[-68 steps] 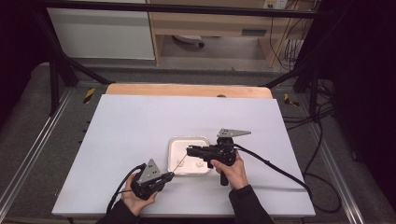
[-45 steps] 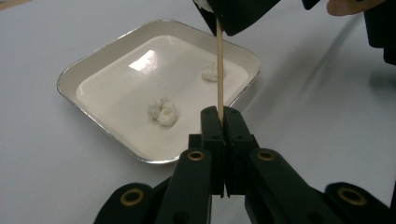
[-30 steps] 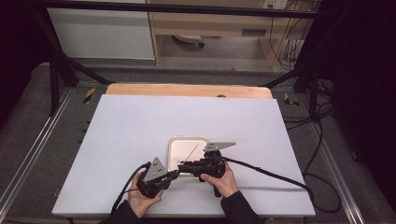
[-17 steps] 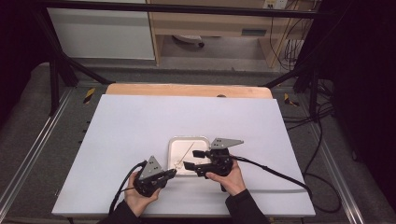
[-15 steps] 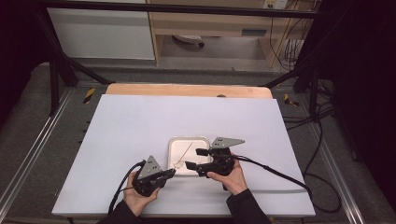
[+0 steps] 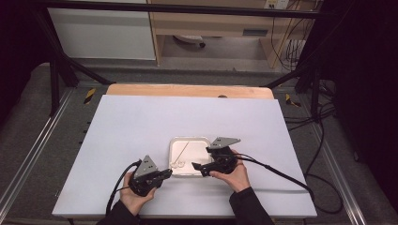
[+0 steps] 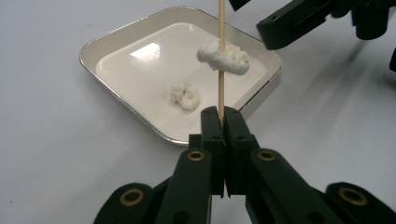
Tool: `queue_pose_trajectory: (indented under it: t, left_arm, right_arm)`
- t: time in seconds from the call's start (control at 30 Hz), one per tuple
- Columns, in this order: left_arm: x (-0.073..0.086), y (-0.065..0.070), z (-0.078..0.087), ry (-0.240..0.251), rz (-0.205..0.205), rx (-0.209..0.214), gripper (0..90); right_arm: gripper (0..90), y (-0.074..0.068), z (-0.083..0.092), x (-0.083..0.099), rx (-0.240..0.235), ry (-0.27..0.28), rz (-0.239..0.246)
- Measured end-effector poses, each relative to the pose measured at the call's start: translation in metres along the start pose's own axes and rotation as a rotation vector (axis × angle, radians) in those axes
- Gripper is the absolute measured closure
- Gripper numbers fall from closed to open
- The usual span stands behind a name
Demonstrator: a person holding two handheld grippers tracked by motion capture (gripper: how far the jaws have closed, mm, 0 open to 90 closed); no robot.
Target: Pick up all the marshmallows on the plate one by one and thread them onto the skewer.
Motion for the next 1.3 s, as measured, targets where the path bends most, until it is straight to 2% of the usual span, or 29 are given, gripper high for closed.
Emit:
queue_pose_trajectory:
  t: [0.13, 0.3, 0.43, 0.63, 0.93, 1.3]
  left_arm:
    - [0.001, 0.0, 0.0, -0.003, -0.003, 0.002, 88.6]
    - [0.001, 0.0, -0.001, -0.006, 0.002, 0.007, 88.6]
    - [0.002, 0.001, -0.001, -0.007, 0.002, 0.008, 88.6]
    - [0.002, 0.001, -0.001, -0.008, 0.003, 0.009, 88.6]
    - [0.002, 0.001, -0.002, -0.007, 0.006, 0.009, 88.6]
    - [0.002, 0.001, -0.002, -0.012, 0.002, 0.012, 88.6]
  right_arm:
    - [25.3, -0.001, -0.009, 0.007, 0.018, -0.033, 0.029]
    - [38.3, -0.002, -0.017, 0.014, 0.036, -0.056, 0.077]
    - [47.9, -0.002, -0.019, 0.017, 0.042, -0.073, 0.101]
    - [58.5, -0.002, -0.019, 0.019, 0.046, -0.071, 0.124]
    - [67.5, -0.004, -0.019, 0.021, 0.039, -0.063, 0.144]
    - [70.7, -0.003, -0.019, 0.02, 0.034, -0.072, 0.136]
Point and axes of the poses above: each handheld gripper's, and its own axes: z roughly backward along the jaws, x roughly out of its underside, y roughly to its right, the point moved 2 cm from there along -z, roughly forward along the jaws, and after that the axes turned 13 degrees about x, right-handed, at the moved point
